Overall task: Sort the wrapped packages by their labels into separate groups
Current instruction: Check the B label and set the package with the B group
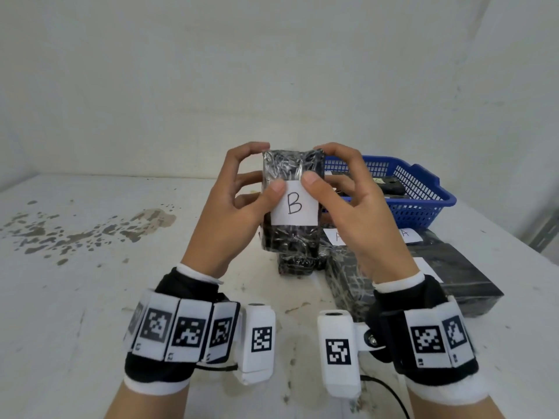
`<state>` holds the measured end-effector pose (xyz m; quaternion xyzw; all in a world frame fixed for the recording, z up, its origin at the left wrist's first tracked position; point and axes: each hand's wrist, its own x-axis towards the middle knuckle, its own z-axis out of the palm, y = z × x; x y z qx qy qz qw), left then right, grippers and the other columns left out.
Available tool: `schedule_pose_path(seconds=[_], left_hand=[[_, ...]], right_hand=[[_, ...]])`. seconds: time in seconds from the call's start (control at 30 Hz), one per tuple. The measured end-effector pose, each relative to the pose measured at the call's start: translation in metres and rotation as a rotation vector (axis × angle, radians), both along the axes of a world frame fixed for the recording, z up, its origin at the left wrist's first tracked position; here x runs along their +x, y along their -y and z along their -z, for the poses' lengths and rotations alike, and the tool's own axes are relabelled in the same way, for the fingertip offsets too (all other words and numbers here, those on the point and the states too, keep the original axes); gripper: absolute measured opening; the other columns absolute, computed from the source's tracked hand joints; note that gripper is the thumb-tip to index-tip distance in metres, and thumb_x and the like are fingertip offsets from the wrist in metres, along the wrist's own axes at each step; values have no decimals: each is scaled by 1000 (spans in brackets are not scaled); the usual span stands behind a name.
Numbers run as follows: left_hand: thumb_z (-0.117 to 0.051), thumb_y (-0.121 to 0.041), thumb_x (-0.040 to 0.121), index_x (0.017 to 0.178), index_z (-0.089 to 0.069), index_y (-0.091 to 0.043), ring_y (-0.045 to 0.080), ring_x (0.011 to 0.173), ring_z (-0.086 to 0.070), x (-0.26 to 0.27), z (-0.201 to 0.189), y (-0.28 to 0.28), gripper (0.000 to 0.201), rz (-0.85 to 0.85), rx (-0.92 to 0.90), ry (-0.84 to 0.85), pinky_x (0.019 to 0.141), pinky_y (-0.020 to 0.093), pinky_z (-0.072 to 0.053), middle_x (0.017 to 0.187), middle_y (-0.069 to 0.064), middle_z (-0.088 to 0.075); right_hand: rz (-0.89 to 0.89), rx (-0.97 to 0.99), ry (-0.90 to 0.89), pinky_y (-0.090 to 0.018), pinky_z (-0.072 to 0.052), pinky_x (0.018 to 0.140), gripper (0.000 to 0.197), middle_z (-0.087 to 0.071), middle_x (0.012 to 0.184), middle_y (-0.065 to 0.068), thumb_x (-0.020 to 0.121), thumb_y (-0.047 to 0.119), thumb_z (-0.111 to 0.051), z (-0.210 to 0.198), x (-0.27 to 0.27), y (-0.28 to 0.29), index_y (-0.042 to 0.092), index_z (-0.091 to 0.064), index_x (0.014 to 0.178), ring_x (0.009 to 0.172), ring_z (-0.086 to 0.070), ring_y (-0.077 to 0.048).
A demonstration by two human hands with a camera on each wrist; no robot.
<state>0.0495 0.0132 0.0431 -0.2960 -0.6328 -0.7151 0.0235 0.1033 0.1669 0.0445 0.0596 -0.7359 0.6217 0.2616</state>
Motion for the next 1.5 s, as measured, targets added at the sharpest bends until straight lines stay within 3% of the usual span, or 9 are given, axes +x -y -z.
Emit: schedule_pose_path(seconds=[0.17, 0.3, 0.5, 0.63, 0.83, 0.93, 1.03, 1.3, 1.5], left_hand=[[-64, -24, 90, 113, -49, -32, 6, 86, -70, -2, 1, -1, 29, -26, 19, -7, 79, 39, -59, 114, 3, -64], [-70, -27, 85, 129, -46, -40, 18, 123, -57, -5, 3, 0, 52, -14, 19, -35, 100, 41, -50, 129, -8, -59], [-59, -27, 91, 132, -54, -23, -3, 96, -66, -1, 1, -1, 41, 13, 58, 64, 69, 21, -56, 128, -12, -60], [-56, -19, 95, 131, -55, -24, 0, 97, -66, -3, 1, -3, 36, -20, 57, 87, 75, 28, -59, 127, -12, -60], [-54, -18, 97, 142, -44, -36, -1, 94, -68, -3, 2, -1, 49, 37, 47, 24, 74, 24, -57, 126, -10, -58], [-66, -38, 89, 138, -43, -47, 9, 108, -65, -4, 3, 3, 55, 72, -83, -59, 86, 35, -58, 128, -11, -53], [-78, -44, 76, 126, -52, -38, 14, 105, -67, -5, 5, 4, 56, -2, -128, -50, 83, 45, -59, 124, -14, -57], [-67, -42, 72, 119, -42, -15, 34, 91, -72, -7, 2, -1, 60, -58, 218, 260, 76, 49, -60, 112, 18, -65], [-64, -45, 72, 126, -41, -26, 9, 76, -69, -12, 3, 5, 61, -110, 73, 140, 74, 31, -58, 84, -4, -73]], right_hand=[[-23, 36, -4, -35, -60, 81, 34, -66, 123, -6, 93, 30, -69, 1, 0, -1, 42, -57, 123, 103, -71, -22], [-20, 66, 42, -42, -53, 101, 55, -63, 133, 9, 89, 55, -63, 4, -3, -2, 52, -45, 141, 122, -61, -4], [-24, 16, 73, -49, -52, 102, 61, -60, 135, 17, 85, 54, -68, 6, -6, 0, 52, -46, 142, 124, -59, -1], [-7, 11, 61, -52, -55, 97, 50, -59, 135, 11, 90, 40, -67, 7, -6, 4, 44, -53, 137, 110, -67, -3], [25, 10, 56, -51, -54, 97, 50, -59, 134, 13, 81, 56, -68, 4, -5, 7, 52, -55, 129, 109, -66, -4], [35, 56, 37, -35, -58, 93, 56, -60, 130, 19, 83, 60, -61, 2, -1, 7, 50, -52, 137, 101, -68, 3], [22, 75, 28, -19, -57, 80, 60, -63, 128, 14, 83, 55, -58, -1, 0, 5, 42, -52, 141, 99, -69, 3], [41, 115, -26, -39, -52, 103, 61, -59, 137, 12, 85, 37, -78, 6, -5, -7, 49, -50, 137, 124, -59, -8], [37, 140, -41, -30, -59, 90, 70, -56, 136, 8, 84, 25, -79, 6, -2, -11, 47, -44, 141, 111, -66, -9]])
